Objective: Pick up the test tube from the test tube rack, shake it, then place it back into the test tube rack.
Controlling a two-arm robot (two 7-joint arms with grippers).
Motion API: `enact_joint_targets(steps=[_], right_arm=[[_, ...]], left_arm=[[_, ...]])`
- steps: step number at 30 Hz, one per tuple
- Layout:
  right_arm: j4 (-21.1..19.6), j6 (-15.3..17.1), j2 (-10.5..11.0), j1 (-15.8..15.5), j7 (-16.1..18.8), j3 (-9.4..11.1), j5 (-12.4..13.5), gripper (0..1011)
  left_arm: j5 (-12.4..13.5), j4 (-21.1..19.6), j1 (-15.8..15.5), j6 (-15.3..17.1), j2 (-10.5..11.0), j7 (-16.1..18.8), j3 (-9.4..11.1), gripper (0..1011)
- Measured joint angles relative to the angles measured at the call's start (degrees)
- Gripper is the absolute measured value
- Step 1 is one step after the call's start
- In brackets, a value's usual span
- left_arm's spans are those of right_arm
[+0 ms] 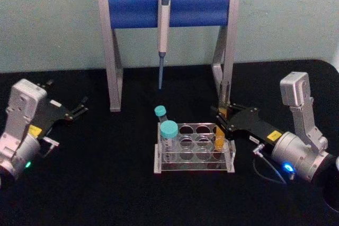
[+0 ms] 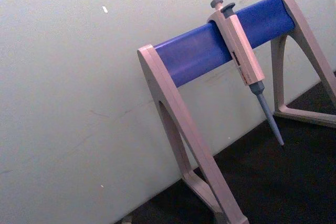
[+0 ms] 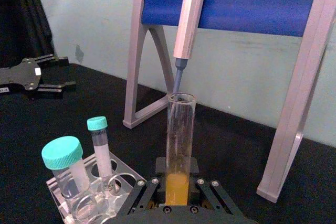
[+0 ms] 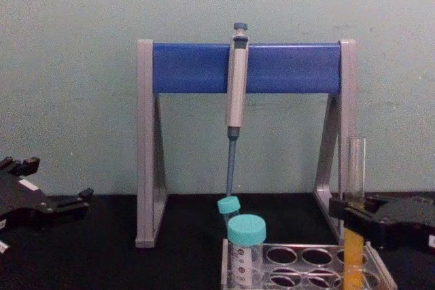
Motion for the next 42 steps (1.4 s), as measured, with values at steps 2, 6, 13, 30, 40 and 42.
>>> enact_joint_targets(steps=[2, 6, 13, 30, 40, 42], right_arm=[[0.09, 0.04, -0.05, -0.01, -0.02, -0.02, -0.03, 230], [0.15, 0.15, -0.1, -0.1, -0.14, -0.03, -0.08, 230], [-0.01, 0.33, -0.25, -0.24, -0.63, -0.06, -0.44, 230], [0.03, 0.6, -0.2, -0.24, -0.51, -0.08, -0.52, 426], [0.03, 0.53, -0.2, -0.23, -0.47, -0.06, -0.44, 729], [0.03, 0.52, -0.2, -0.23, -0.46, -0.06, -0.43, 805]], left_arm=[[0.0, 0.0, 0.0, 0.0, 0.0, 0.0, 0.0, 1001], [0.0, 0.0, 0.0, 0.0, 0.0, 0.0, 0.0, 1001], [0.0, 0.0, 0.0, 0.0, 0.0, 0.0, 0.0, 1002], [0.0, 0.0, 0.0, 0.0, 0.0, 0.0, 0.0, 1001], [0.0, 0.0, 0.0, 0.0, 0.0, 0.0, 0.0, 1001], [0.0, 0.0, 0.0, 0.0, 0.0, 0.0, 0.0, 1001]])
